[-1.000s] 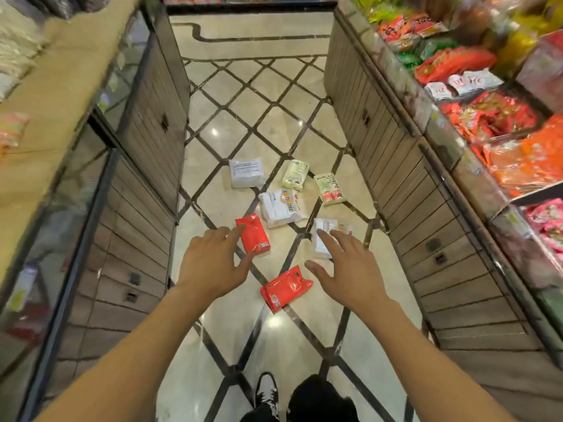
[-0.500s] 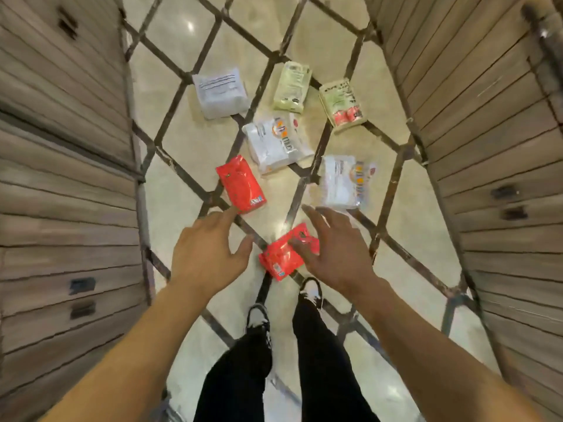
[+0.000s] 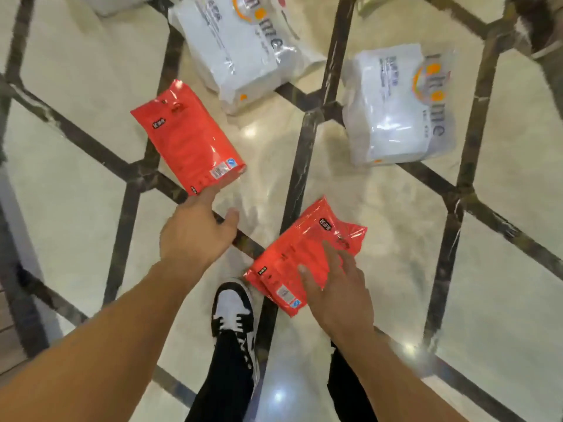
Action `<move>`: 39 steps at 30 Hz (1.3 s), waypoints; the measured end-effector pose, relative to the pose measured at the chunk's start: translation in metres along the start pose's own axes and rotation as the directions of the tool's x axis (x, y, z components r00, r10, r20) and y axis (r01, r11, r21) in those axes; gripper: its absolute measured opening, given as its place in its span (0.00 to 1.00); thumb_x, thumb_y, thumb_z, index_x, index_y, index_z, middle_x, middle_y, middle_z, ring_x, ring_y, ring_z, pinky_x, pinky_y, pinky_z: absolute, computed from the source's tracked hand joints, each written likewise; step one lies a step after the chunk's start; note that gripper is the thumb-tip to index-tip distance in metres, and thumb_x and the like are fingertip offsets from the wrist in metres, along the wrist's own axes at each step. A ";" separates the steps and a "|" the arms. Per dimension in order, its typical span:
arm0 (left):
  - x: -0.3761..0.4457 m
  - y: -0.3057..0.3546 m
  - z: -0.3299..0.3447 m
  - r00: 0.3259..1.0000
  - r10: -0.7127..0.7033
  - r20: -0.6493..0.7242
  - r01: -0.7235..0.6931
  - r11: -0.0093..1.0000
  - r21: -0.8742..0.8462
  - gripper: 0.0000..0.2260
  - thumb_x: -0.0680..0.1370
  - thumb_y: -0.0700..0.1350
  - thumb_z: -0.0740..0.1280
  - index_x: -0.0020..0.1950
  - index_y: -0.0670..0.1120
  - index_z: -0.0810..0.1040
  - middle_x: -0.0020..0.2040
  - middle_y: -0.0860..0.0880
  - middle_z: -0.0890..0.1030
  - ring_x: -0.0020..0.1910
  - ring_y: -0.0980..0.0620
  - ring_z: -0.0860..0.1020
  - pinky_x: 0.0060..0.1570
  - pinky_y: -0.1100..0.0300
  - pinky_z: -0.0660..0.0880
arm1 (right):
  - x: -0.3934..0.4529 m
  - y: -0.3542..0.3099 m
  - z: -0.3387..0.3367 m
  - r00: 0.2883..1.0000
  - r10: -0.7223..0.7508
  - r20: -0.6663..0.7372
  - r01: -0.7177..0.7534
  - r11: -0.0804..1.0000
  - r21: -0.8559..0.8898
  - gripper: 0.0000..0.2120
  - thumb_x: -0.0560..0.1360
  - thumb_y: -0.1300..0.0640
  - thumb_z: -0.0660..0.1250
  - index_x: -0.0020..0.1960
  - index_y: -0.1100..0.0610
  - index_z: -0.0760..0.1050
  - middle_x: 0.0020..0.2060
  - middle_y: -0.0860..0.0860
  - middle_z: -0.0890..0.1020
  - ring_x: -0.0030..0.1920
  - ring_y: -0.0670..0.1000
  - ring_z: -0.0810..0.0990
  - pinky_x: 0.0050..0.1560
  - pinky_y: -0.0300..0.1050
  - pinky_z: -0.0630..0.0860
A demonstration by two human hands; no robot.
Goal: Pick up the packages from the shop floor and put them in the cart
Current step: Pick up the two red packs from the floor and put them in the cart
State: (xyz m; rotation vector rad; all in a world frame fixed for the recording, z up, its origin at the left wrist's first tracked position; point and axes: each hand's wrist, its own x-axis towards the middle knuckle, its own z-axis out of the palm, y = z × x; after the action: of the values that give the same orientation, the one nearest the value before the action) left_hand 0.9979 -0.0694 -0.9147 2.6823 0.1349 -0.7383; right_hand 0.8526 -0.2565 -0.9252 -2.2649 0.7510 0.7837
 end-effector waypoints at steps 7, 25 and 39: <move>0.109 -0.059 0.044 0.897 -0.401 -0.187 0.298 0.859 -0.416 0.42 0.73 0.70 0.69 0.78 0.46 0.65 0.70 0.41 0.76 0.69 0.38 0.75 0.69 0.41 0.72 | 0.052 0.024 0.078 0.876 0.479 -0.053 -0.313 0.650 0.693 0.50 0.67 0.36 0.78 0.78 0.53 0.57 0.67 0.53 0.76 0.64 0.56 0.78 0.67 0.57 0.74; 0.120 -0.058 0.042 0.785 -0.527 0.326 0.537 0.317 -0.782 0.27 0.63 0.59 0.84 0.55 0.49 0.79 0.44 0.50 0.86 0.30 0.55 0.86 0.28 0.60 0.81 | 0.073 -0.001 0.072 0.855 0.513 0.074 -0.263 0.308 0.914 0.33 0.62 0.46 0.84 0.64 0.49 0.76 0.51 0.49 0.88 0.49 0.54 0.88 0.55 0.61 0.83; -0.047 0.114 -0.222 0.987 -0.084 0.139 0.162 0.522 -0.837 0.39 0.53 0.58 0.87 0.61 0.47 0.84 0.50 0.47 0.89 0.48 0.45 0.88 0.54 0.44 0.84 | -0.043 -0.102 -0.296 0.951 0.222 -0.215 0.073 0.515 0.854 0.29 0.64 0.44 0.82 0.61 0.54 0.79 0.49 0.54 0.88 0.48 0.59 0.88 0.52 0.58 0.83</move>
State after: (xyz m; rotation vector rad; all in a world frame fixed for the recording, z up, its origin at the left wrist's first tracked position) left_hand 1.0843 -0.0956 -0.6769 1.6863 0.5280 -0.5930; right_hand 0.9911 -0.3845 -0.6715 -1.4084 1.0833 -0.0011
